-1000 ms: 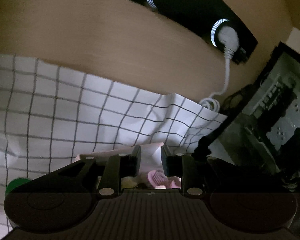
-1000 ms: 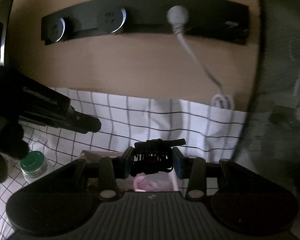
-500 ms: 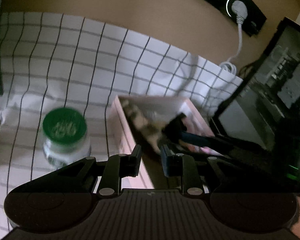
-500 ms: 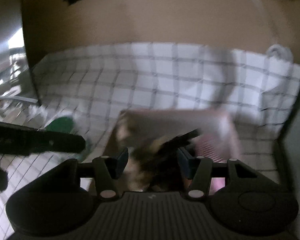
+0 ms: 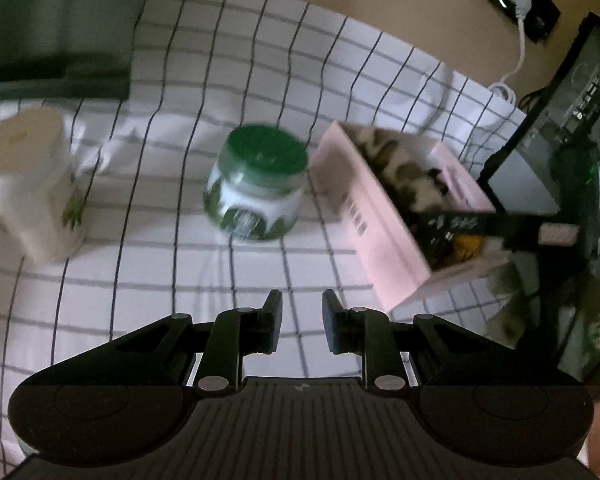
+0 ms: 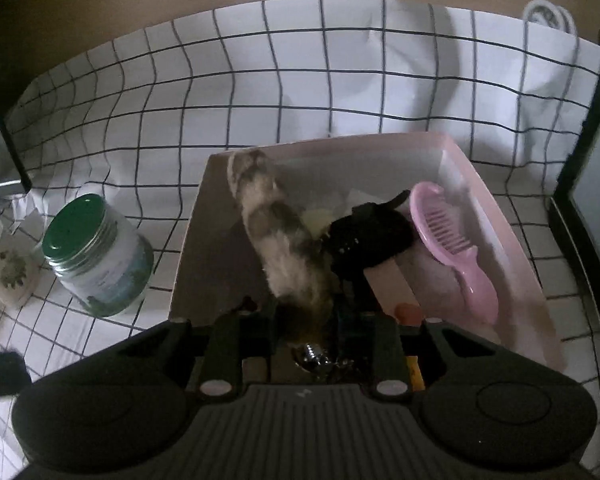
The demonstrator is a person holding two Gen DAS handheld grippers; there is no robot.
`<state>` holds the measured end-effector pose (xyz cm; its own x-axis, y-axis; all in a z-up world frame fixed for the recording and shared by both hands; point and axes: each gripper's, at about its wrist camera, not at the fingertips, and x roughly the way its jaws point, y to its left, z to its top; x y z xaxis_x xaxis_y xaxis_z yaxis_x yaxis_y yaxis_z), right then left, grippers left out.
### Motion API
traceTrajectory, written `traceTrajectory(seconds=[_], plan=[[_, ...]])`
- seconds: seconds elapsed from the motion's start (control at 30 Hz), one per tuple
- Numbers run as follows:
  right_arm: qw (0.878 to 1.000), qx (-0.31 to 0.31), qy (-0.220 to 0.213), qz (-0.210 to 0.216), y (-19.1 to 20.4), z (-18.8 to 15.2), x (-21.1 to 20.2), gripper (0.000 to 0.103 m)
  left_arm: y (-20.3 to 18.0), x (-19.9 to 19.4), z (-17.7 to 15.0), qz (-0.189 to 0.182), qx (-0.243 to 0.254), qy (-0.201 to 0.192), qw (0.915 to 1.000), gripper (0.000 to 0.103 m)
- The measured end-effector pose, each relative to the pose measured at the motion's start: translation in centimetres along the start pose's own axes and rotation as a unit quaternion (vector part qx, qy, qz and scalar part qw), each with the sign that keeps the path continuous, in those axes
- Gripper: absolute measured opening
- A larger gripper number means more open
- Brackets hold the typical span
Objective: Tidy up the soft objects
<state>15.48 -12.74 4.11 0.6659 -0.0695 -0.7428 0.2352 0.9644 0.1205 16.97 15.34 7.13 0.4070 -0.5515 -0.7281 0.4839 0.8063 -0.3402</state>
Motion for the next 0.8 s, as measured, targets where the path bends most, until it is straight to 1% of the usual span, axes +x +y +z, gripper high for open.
traceTrajectory(seconds=[0.1, 0.2, 0.27, 0.33, 0.4, 0.47, 0.5, 0.57, 0.63, 0.67, 0.73, 0.8], plan=[[1.0, 0.02, 0.005, -0.003, -0.2, -0.2, -1.3, 0.038, 1.0, 0.1, -1.5, 0.008, 0.0, -0.009, 0.9999, 0.024], [0.999, 0.025, -0.039, -0.006, 0.1, -0.8, -4.5, 0.057, 0.8, 0.3, -2.8, 0.023, -0.01, -0.03, 0.9992, 0.024], [0.997, 0.008, -0.081, 0.005, 0.6, -1.5, -6.9, 0.061, 0.0, 0.2, -3.8, 0.037, -0.021, -0.048, 0.9979, 0.024], [0.993, -0.023, -0.115, 0.022, 1.0, -2.5, -8.9, 0.072, -1.2, 0.2, -5.0, 0.057, -0.025, -0.064, 0.996, 0.024], [0.99, -0.056, -0.127, 0.034, 1.4, -4.0, -10.1, 0.072, -3.1, 0.3, -6.4, 0.078, -0.025, -0.088, 0.9928, 0.024], [0.988, -0.08, -0.118, 0.059, 1.4, -5.7, -10.4, 0.072, -5.1, 0.4, -7.8, 0.114, -0.035, -0.111, 0.9867, 0.024], [0.987, -0.089, -0.109, 0.077, 1.1, -6.6, -10.5, 0.073, -6.2, 0.3, -8.7, 0.133, -0.05, -0.126, 0.9818, 0.024], [0.987, -0.101, -0.075, 0.096, 0.2, -8.2, -10.1, 0.073, -8.1, 0.4, -10.5, 0.155, -0.057, -0.146, 0.9754, 0.024], [0.985, -0.118, -0.043, 0.117, -0.8, -9.7, -9.1, 0.073, -9.9, 0.8, -12.2, 0.183, -0.055, -0.151, 0.9699, 0.024], [0.984, -0.13, -0.031, 0.119, -1.2, -10.3, -8.6, 0.073, -10.6, 1.1, -12.8, 0.189, -0.058, -0.147, 0.9692, 0.024], [0.983, -0.149, -0.01, 0.108, -1.6, -11.4, -7.2, 0.073, -11.8, 1.6, -13.9, 0.201, -0.056, -0.142, 0.9676, 0.024], [0.982, -0.157, -0.001, 0.105, -2.2, -12.0, -6.3, 0.073, -12.8, 2.1, -14.7, 0.225, -0.056, -0.144, 0.9621, 0.024]])
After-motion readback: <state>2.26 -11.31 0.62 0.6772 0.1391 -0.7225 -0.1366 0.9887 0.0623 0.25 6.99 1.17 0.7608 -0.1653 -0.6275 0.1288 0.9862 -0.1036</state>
